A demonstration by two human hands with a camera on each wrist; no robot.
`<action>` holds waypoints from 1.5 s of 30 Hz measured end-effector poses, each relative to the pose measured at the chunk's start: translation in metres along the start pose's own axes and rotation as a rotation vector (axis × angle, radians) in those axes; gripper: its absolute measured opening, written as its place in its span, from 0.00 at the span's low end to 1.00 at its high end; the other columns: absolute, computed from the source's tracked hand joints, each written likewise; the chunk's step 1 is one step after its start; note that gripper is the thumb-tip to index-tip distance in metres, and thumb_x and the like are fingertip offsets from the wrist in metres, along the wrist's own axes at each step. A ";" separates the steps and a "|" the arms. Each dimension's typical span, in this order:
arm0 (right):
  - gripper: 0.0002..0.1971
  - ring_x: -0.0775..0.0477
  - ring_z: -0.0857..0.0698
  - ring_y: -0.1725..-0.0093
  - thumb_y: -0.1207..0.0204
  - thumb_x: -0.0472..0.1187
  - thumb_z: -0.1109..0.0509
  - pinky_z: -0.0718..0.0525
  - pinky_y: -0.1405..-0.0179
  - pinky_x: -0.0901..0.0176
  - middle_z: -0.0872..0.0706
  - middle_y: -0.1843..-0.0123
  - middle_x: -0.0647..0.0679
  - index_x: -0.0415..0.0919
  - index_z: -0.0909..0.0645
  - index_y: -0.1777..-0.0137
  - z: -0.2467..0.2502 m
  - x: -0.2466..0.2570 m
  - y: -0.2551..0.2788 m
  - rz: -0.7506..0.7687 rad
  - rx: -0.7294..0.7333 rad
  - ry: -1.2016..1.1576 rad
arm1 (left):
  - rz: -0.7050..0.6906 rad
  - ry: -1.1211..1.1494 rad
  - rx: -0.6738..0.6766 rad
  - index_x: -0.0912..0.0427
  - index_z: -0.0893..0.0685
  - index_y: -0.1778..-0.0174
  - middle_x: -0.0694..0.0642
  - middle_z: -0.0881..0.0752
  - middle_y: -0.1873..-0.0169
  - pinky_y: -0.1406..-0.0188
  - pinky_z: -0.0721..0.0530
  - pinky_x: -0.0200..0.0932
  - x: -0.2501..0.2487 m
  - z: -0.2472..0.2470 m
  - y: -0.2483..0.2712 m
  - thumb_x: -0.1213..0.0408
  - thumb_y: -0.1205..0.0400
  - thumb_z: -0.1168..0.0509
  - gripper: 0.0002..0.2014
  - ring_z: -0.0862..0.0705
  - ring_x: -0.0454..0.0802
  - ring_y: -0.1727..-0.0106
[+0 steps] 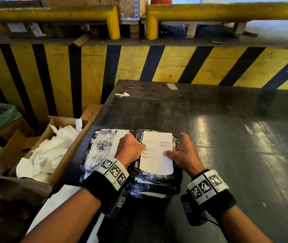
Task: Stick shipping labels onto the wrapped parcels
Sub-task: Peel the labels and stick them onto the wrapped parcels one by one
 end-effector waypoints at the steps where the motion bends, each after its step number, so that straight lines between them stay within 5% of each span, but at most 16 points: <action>1: 0.48 0.47 0.15 0.53 0.35 0.36 0.19 0.15 0.62 0.59 0.15 0.42 0.40 0.39 0.46 0.21 0.000 0.003 -0.001 0.011 -0.012 0.056 | -0.007 -0.022 -0.006 0.63 0.24 0.81 0.61 0.18 0.79 0.64 0.13 0.52 -0.002 0.000 0.000 0.66 0.30 0.31 0.14 0.13 0.61 0.67; 4: 0.42 0.37 0.17 0.42 0.36 0.46 0.19 0.16 0.49 0.47 0.17 0.36 0.39 0.42 0.39 0.27 0.003 0.009 -0.001 0.077 -0.062 0.300 | -0.037 -0.098 -0.014 0.66 0.17 0.72 0.64 0.12 0.66 0.63 0.16 0.47 -0.006 -0.001 0.000 0.64 0.29 0.31 0.10 0.12 0.60 0.61; 8: 0.37 0.37 0.17 0.41 0.36 0.57 0.22 0.17 0.47 0.44 0.16 0.38 0.41 0.47 0.35 0.30 0.011 0.000 0.006 0.100 -0.035 0.475 | -0.074 -0.142 -0.050 0.62 0.16 0.67 0.58 0.12 0.62 0.61 0.17 0.46 0.002 0.001 0.006 0.61 0.26 0.27 0.09 0.14 0.57 0.57; 12: 0.31 0.41 0.23 0.37 0.29 0.57 0.28 0.20 0.40 0.46 0.22 0.37 0.43 0.49 0.29 0.28 0.006 -0.004 0.027 0.291 -0.041 0.553 | -0.346 -0.258 -0.065 0.54 0.22 0.53 0.50 0.21 0.53 0.56 0.25 0.43 -0.002 -0.007 0.033 0.55 0.22 0.31 0.09 0.21 0.50 0.49; 15: 0.23 0.39 0.27 0.27 0.22 0.56 0.37 0.26 0.32 0.45 0.24 0.27 0.43 0.47 0.23 0.31 -0.011 0.001 0.049 0.557 -0.040 0.641 | -0.621 -0.488 -0.011 0.54 0.30 0.28 0.57 0.31 0.28 0.32 0.33 0.46 -0.006 -0.026 0.056 0.48 0.18 0.41 0.24 0.35 0.53 0.27; 17: 0.24 0.41 0.30 0.23 0.18 0.58 0.49 0.31 0.29 0.48 0.25 0.24 0.46 0.49 0.24 0.29 -0.026 -0.004 0.060 0.661 0.023 0.742 | -0.661 -0.637 0.086 0.56 0.46 0.18 0.58 0.52 0.17 0.19 0.52 0.53 0.002 -0.041 0.064 0.46 0.14 0.52 0.30 0.56 0.54 0.17; 21: 0.28 0.45 0.35 0.21 0.15 0.57 0.62 0.46 0.25 0.54 0.26 0.24 0.53 0.51 0.29 0.25 -0.027 -0.020 0.069 0.665 0.035 0.840 | -0.620 -0.741 0.153 0.55 0.63 0.18 0.55 0.68 0.19 0.21 0.70 0.52 0.016 -0.052 0.072 0.44 0.14 0.64 0.31 0.69 0.53 0.18; 25: 0.40 0.49 0.50 0.18 0.22 0.64 0.74 0.60 0.22 0.52 0.34 0.19 0.53 0.48 0.34 0.22 -0.026 -0.011 0.061 0.650 0.056 0.888 | -0.631 -0.782 0.143 0.54 0.64 0.18 0.57 0.67 0.19 0.26 0.75 0.50 0.016 -0.054 0.072 0.40 0.22 0.76 0.37 0.71 0.54 0.19; 28: 0.51 0.47 0.52 0.16 0.33 0.68 0.85 0.62 0.20 0.48 0.40 0.17 0.51 0.46 0.41 0.19 -0.029 0.002 0.041 0.591 0.095 0.963 | -0.622 -0.762 0.145 0.54 0.63 0.18 0.54 0.69 0.20 0.27 0.76 0.49 0.016 -0.054 0.071 0.42 0.16 0.68 0.33 0.74 0.51 0.22; 32: 0.46 0.47 0.49 0.16 0.32 0.63 0.78 0.62 0.20 0.44 0.39 0.17 0.49 0.44 0.41 0.20 -0.031 0.010 0.007 0.510 0.098 1.014 | -0.643 -0.734 0.139 0.54 0.60 0.18 0.55 0.67 0.19 0.27 0.76 0.48 0.016 -0.055 0.071 0.39 0.24 0.76 0.39 0.75 0.51 0.22; 38: 0.28 0.49 0.48 0.16 0.15 0.55 0.58 0.60 0.19 0.42 0.41 0.16 0.49 0.44 0.43 0.19 -0.030 0.011 -0.018 0.351 0.153 0.914 | -0.645 -0.697 0.154 0.52 0.59 0.17 0.53 0.66 0.18 0.27 0.77 0.47 0.015 -0.054 0.069 0.38 0.26 0.77 0.40 0.75 0.49 0.22; 41: 0.29 0.46 0.53 0.16 0.16 0.56 0.61 0.62 0.20 0.41 0.46 0.15 0.47 0.43 0.47 0.18 -0.037 0.017 0.012 0.457 0.236 0.989 | -0.630 -0.698 0.143 0.51 0.58 0.17 0.53 0.66 0.18 0.29 0.78 0.46 0.016 -0.053 0.069 0.39 0.22 0.72 0.36 0.74 0.49 0.21; 45: 0.44 0.47 0.55 0.16 0.30 0.65 0.77 0.66 0.22 0.42 0.47 0.15 0.49 0.46 0.49 0.18 -0.047 0.017 0.038 0.604 0.319 1.085 | -0.616 -0.721 0.138 0.51 0.59 0.17 0.53 0.66 0.18 0.26 0.75 0.48 0.019 -0.055 0.068 0.42 0.17 0.67 0.32 0.72 0.51 0.20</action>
Point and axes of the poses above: each hand's wrist, its own y-axis away from the middle knuckle, its own z-axis out of the back of the hand, x = y × z, the point moved 8 cm from there along -y, towards the middle knuckle
